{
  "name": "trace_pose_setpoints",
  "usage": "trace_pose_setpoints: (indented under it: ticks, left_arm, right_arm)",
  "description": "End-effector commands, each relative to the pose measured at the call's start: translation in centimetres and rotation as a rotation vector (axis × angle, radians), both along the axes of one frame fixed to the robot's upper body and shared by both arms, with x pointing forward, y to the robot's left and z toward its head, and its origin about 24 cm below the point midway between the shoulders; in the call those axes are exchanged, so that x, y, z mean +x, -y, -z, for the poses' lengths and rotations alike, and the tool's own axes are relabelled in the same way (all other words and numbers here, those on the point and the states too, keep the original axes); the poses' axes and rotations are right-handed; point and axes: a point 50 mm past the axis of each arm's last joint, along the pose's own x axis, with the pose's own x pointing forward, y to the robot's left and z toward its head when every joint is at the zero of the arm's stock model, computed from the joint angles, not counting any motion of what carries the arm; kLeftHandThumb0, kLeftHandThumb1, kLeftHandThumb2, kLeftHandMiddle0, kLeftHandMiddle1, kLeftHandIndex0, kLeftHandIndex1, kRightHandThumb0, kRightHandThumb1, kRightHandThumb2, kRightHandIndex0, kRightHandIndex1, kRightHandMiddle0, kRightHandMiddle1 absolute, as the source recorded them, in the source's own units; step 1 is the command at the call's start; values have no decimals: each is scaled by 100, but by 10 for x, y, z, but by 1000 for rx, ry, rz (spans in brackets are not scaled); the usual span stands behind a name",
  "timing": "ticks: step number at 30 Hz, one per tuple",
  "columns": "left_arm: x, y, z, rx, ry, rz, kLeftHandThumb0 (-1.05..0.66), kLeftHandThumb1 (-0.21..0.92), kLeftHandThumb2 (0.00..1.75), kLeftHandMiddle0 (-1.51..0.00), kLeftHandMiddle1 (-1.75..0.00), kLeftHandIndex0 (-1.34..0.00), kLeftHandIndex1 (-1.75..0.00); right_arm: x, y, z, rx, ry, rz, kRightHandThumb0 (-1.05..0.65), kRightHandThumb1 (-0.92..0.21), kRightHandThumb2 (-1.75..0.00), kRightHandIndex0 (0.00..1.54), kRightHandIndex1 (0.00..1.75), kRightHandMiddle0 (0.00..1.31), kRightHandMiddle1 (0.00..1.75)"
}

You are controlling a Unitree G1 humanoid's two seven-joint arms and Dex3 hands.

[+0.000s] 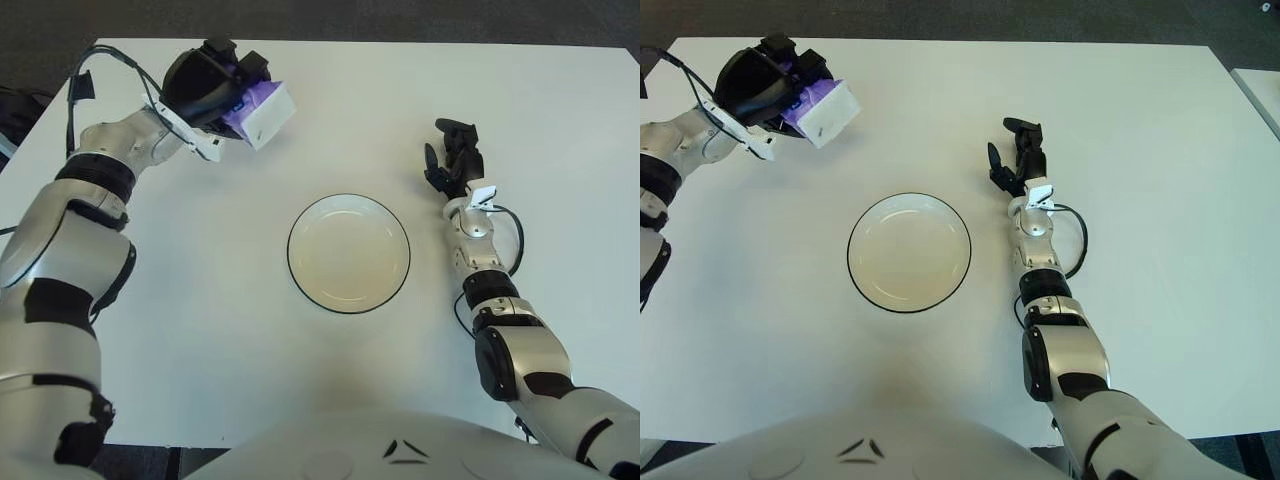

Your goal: Put the tissue paper into the plate.

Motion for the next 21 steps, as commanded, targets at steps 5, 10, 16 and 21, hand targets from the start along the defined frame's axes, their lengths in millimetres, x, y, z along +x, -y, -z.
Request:
trace_pose_setpoints:
  ticks: [5,10,16,21]
  left_arm:
    - [-15,12,-12,-7,13,122,-48,30,133,-117,-175,-62,-175]
    - [-27,22,-29,28,44,175,-49,29,135,-117,-175,-64,-175]
    - [-34,33,-38,46,41,212,-49,27,137,-117,-175,-65,-175]
    - [-39,44,-37,54,10,257,-50,26,138,-117,-175,-66,-175]
  right_arm:
    - [-38,4,76,18,-344,9,-59,-82,-55,37,21,3,110]
    - [-38,4,76,18,-344,9,-59,-82,-55,37,21,3,110]
    - [-38,4,76,18,-344,9,-59,-82,-55,37,21,3,110]
    - [-38,4,76,18,-344,9,-59,-82,-55,37,21,3,110]
